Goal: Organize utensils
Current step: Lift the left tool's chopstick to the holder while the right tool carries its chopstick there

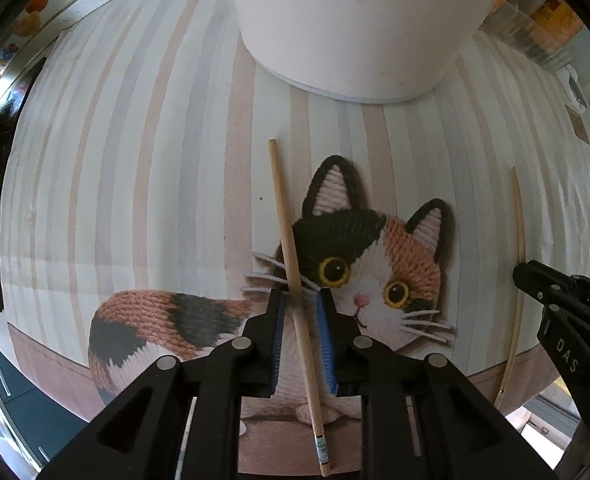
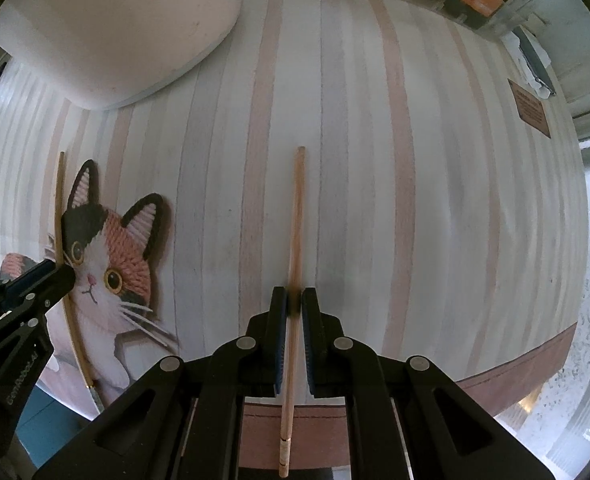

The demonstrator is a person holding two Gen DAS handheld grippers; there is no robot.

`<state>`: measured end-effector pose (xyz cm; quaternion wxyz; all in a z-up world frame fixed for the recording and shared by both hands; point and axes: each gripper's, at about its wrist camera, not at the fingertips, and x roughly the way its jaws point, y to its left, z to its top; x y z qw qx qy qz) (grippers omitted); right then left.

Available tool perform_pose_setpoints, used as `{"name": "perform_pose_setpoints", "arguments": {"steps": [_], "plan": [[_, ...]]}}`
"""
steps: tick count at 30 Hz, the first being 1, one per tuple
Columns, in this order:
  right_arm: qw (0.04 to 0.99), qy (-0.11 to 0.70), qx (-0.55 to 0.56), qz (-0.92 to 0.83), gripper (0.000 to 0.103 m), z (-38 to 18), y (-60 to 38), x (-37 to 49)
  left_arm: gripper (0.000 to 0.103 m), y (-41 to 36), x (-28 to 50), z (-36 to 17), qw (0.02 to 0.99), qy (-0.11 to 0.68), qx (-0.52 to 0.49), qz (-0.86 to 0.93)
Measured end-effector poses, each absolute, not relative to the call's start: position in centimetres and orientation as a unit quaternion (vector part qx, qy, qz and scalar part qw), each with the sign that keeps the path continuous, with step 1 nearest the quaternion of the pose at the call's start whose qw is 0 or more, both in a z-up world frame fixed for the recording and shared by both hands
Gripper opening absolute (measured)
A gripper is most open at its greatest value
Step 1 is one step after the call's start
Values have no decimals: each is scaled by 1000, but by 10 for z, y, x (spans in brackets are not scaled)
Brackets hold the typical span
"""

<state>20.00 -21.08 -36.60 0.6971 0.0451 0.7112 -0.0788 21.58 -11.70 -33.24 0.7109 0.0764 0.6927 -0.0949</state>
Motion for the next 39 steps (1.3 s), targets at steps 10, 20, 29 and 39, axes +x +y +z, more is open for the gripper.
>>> {"name": "perform_pose_setpoints", "arguments": {"steps": [10, 20, 29, 39], "plan": [[712, 694, 76, -78, 7, -360, -226, 184, 4, -100, 217, -312, 735, 670, 65, -75], [781, 614, 76, -82, 7, -292, -244, 176, 4, -75, 219, -242, 795, 602, 49, -51], [828, 544, 109, -83, 7, -238, -255, 185, 4, -58, 234, -193, 830, 557, 23, -22], [853, 503, 110, -83, 7, -207, -255, 204, 4, -50, 247, -168, 856, 517, 27, -4]]}}
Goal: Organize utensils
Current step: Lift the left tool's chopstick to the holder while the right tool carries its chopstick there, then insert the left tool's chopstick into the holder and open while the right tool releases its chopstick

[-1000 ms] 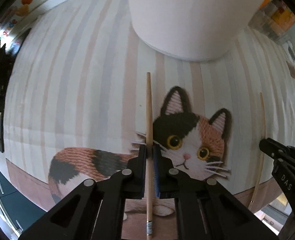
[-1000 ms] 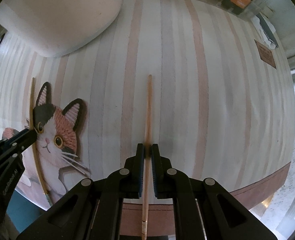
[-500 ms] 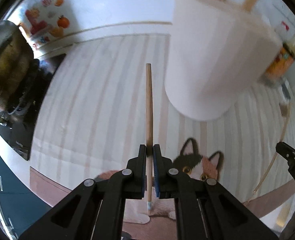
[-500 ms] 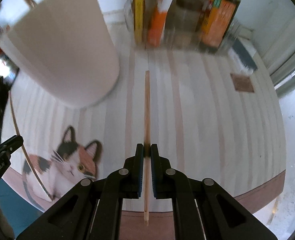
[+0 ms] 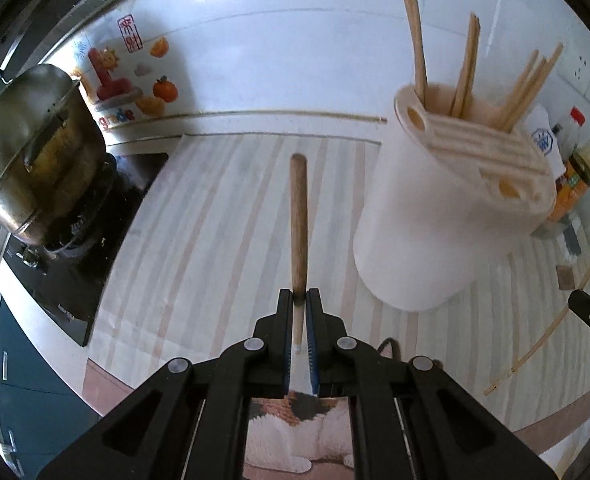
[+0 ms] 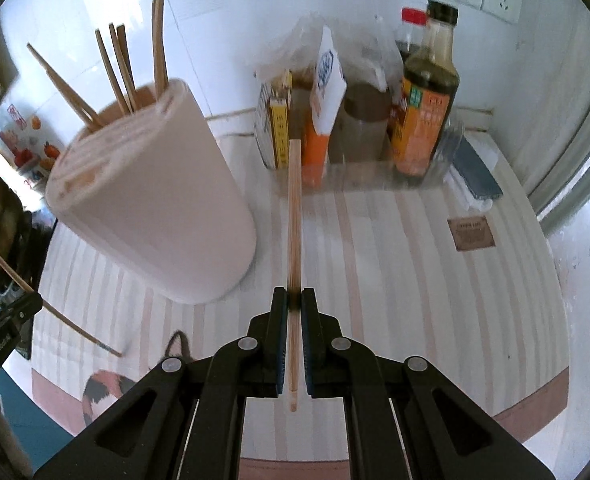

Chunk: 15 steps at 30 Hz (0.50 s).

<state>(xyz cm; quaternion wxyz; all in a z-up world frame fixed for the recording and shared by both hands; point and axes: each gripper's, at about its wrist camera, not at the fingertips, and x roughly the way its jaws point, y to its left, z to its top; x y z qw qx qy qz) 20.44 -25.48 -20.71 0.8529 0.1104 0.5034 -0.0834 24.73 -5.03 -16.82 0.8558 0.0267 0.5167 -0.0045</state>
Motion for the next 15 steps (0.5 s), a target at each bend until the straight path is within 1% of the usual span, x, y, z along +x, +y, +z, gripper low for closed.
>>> {"name": "perform_pose_setpoints", "arguments": {"steps": [6, 10, 15], "plan": [[864, 485, 115, -74, 7, -185, -254, 212, 4, -39, 255, -142, 867, 497, 6, -3], [867, 476, 132, -68, 7, -166, -258, 218, 4, -25, 258, -109, 875, 483, -27, -5], [872, 453, 180, -43, 7, -126, -271, 228, 4, -17, 257, -54, 890, 451, -68, -28]]}}
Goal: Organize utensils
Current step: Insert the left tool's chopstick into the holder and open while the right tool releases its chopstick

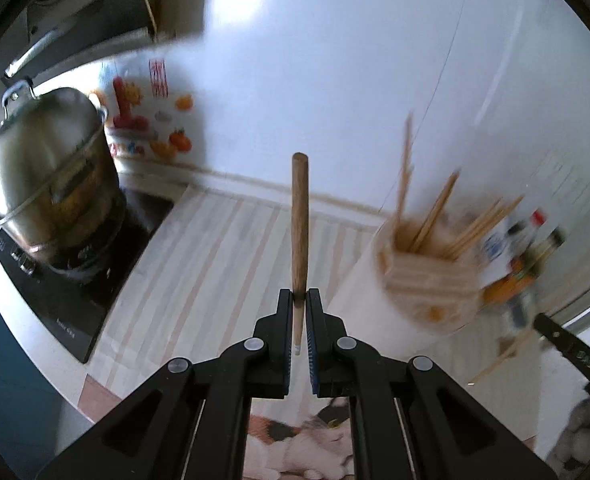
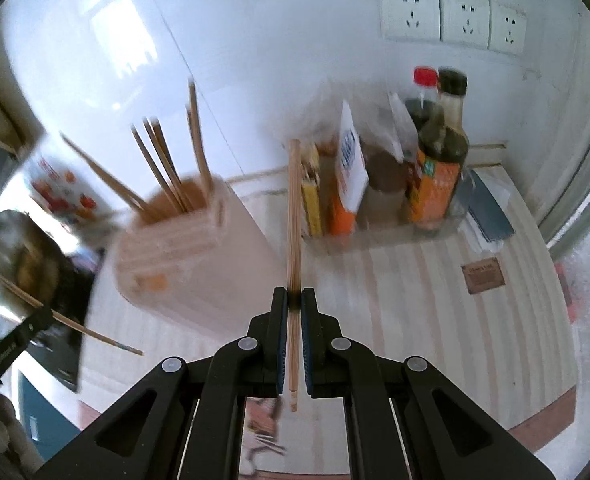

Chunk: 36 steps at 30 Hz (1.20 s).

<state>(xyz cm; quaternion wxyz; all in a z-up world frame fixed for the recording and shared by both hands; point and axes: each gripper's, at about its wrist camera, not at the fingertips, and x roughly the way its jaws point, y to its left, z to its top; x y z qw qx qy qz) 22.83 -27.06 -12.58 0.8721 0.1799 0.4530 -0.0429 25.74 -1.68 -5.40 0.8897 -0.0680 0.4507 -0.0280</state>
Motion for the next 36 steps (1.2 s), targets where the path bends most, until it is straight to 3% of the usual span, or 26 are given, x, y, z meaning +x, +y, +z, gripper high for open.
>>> {"name": "perform_pose_setpoints", "arguments": {"steps": [6, 13, 20, 27, 36], "plan": [[885, 413, 216, -2, 7, -66, -277, 242, 4, -22, 255, 17, 908, 402, -95, -69], [907, 365, 212, 5, 7, -13, -276, 275, 4, -39, 283, 53, 912, 382, -108, -102], [913, 358, 193, -19, 7, -9, -265, 329, 4, -67, 336, 31, 897, 417, -92, -116], [914, 369, 168, -27, 7, -31, -250, 367, 4, -88, 384, -23, 867, 477, -79, -116], [899, 412, 149, -15, 7, -72, -240, 386, 6, -95, 391, -48, 855, 501, -65, -117]]}}
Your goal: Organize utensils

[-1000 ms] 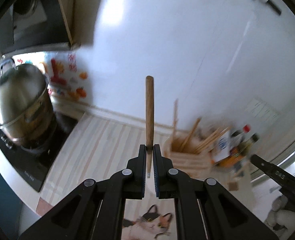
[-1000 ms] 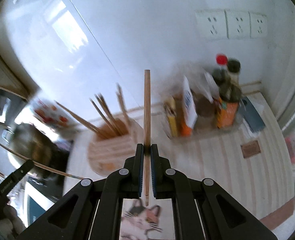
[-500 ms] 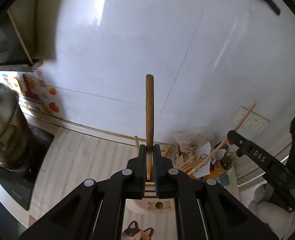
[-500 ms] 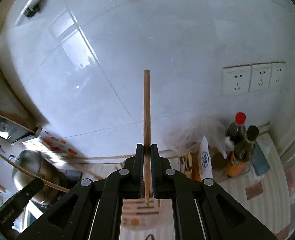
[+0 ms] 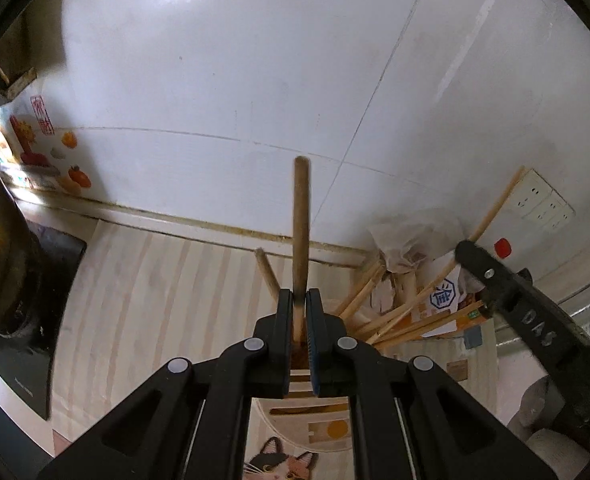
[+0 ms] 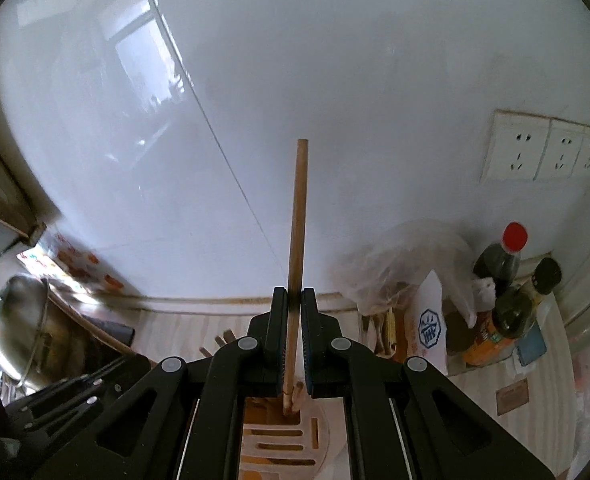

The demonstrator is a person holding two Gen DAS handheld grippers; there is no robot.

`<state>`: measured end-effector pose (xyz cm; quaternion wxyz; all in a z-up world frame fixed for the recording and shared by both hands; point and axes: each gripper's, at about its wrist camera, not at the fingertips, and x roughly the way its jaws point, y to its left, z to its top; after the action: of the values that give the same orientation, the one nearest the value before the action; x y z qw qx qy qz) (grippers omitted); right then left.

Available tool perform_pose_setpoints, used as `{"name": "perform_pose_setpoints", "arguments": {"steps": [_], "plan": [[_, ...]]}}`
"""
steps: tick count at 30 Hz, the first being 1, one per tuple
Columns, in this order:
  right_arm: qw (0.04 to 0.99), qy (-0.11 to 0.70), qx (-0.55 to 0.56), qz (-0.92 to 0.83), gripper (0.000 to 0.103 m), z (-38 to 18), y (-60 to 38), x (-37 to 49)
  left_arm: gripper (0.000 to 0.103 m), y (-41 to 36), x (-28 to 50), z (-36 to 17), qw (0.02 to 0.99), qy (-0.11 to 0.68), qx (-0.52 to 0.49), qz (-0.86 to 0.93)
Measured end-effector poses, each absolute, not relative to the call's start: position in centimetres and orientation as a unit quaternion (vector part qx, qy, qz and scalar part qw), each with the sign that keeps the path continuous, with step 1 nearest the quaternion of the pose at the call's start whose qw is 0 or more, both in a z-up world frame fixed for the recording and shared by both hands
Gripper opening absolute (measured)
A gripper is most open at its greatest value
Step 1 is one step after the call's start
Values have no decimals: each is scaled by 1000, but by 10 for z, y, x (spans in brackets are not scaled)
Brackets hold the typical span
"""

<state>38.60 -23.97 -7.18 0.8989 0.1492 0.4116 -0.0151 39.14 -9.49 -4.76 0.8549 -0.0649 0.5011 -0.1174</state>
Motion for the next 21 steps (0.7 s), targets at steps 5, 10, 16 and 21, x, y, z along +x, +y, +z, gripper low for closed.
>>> {"name": "perform_pose_setpoints", "arguments": {"steps": [5, 10, 16, 21], "plan": [[889, 438, 137, -3, 18, -83, -237, 385, 11, -95, 380, -37, 863, 497, -31, -92], [892, 432, 136, -7, 44, -76, -242, 368, 66, -80, 356, -19, 884, 463, -24, -56], [904, 407, 134, -13, 60, -56, -251, 334, 93, -64, 334, -11, 902, 430, -8, -25], [909, 400, 113, -34, 65, -62, -250, 304, 102, -66, 315, -23, 912, 410, 32, -3]]}}
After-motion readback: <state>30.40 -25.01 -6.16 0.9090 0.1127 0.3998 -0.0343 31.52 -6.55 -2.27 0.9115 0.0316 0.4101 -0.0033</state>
